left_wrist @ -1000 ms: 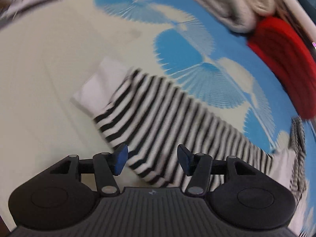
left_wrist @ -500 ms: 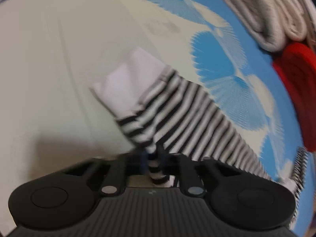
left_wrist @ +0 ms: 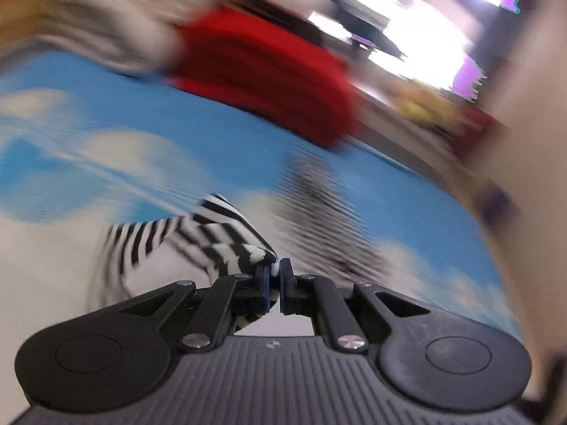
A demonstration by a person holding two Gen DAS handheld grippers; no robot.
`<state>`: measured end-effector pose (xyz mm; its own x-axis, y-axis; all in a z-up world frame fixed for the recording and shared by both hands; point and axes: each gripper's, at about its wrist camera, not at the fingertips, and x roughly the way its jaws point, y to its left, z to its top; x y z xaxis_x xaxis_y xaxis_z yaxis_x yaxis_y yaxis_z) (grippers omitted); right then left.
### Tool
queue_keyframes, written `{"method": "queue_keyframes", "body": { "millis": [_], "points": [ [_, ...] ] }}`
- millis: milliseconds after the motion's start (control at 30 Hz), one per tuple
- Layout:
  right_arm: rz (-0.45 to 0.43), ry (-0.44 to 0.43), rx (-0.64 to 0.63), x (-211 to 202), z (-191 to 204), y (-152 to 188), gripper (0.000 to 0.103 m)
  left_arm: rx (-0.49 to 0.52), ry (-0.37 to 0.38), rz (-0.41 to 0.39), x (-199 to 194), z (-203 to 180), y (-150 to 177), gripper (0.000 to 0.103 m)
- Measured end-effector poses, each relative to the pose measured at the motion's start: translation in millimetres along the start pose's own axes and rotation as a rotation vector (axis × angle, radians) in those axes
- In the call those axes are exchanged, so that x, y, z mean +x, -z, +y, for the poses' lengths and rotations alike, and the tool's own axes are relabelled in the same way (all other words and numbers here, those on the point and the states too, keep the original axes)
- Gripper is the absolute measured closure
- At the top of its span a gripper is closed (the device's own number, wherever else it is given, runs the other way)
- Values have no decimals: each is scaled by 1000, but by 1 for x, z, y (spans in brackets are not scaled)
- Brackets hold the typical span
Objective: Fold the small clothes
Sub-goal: 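Grasp the white cuff with the left tool and fold the sleeve across the body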
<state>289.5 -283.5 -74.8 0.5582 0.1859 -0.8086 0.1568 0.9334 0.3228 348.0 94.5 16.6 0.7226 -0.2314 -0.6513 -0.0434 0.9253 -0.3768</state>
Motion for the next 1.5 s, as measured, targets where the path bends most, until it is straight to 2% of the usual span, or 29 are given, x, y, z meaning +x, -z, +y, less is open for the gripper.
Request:
{"method": "queue_keyframes", "body": {
  "millis": [33, 100, 133, 167, 200, 233, 300, 367, 433, 500, 600, 667, 733, 833, 867, 933, 967, 1033, 1067, 1233, 1333, 1400, 1467, 1500],
  "points": [
    [3, 3, 17, 1, -3, -1, 73, 26, 97, 68, 12, -25, 10, 96],
    [6, -3, 58, 4, -7, -5, 71, 60, 235, 212, 32, -54, 26, 91],
    [6, -8, 83, 6, -9, -7, 71, 82, 266, 250, 38, -63, 31, 90],
    [12, -14, 108, 8, -12, -8, 70, 106, 242, 246, 39, -67, 33, 87],
    [17, -18, 125, 10, -14, -9, 68, 112, 200, 232, 40, -64, 30, 80],
    [21, -23, 141, 12, -15, -10, 68, 94, 158, 214, 40, -56, 27, 77],
    [23, -38, 153, 16, -15, -10, 68, 37, 64, 185, 41, -32, 17, 77],
    [50, -50, 147, 24, -10, -9, 67, -26, -60, 175, 43, -2, 7, 77],
    [80, -97, 98, 33, 4, -6, 66, -82, -177, 182, 48, 21, 3, 77],
    [98, -124, -15, 37, 28, 1, 66, -139, -236, 184, 49, 43, -1, 77],
    [107, -179, -296, 38, 78, 22, 62, -187, -249, 191, 44, 59, -6, 77],
    [100, -172, -502, 39, 109, 45, 59, -183, -253, 187, 43, 61, -8, 77],
    [135, -150, -643, 48, 125, 66, 57, -177, -256, 189, 45, 60, -11, 74],
    [164, -49, -759, 64, 129, 85, 60, -187, -251, 193, 44, 60, -11, 74],
    [154, -48, -775, 63, 130, 85, 61, -187, -250, 197, 47, 61, -11, 74],
    [134, -46, -743, 58, 128, 79, 78, -188, -251, 199, 46, 62, -12, 74],
    [126, -55, -696, 53, 123, 72, 94, -188, -251, 199, 46, 62, -12, 74],
    [117, -110, -589, 45, 110, 56, 96, -187, -248, 199, 45, 62, -12, 74],
    [101, -124, -545, 39, 103, 48, 103, -186, -248, 199, 45, 62, -12, 74],
    [-2, -178, -403, 14, 74, 23, 103, -185, -244, 204, 48, 58, -10, 74],
    [4, -189, -455, 23, 85, 33, 95, -179, -241, 213, 51, 54, -6, 71],
    [12, -183, -522, 32, 97, 48, 68, -176, -247, 213, 51, 53, -4, 69],
    [24, -161, -569, 45, 107, 61, 54, -175, -253, 216, 52, 53, -2, 69],
    [62, -138, -603, 54, 113, 67, 54, -179, -255, 218, 52, 54, -2, 69]
  ]
}}
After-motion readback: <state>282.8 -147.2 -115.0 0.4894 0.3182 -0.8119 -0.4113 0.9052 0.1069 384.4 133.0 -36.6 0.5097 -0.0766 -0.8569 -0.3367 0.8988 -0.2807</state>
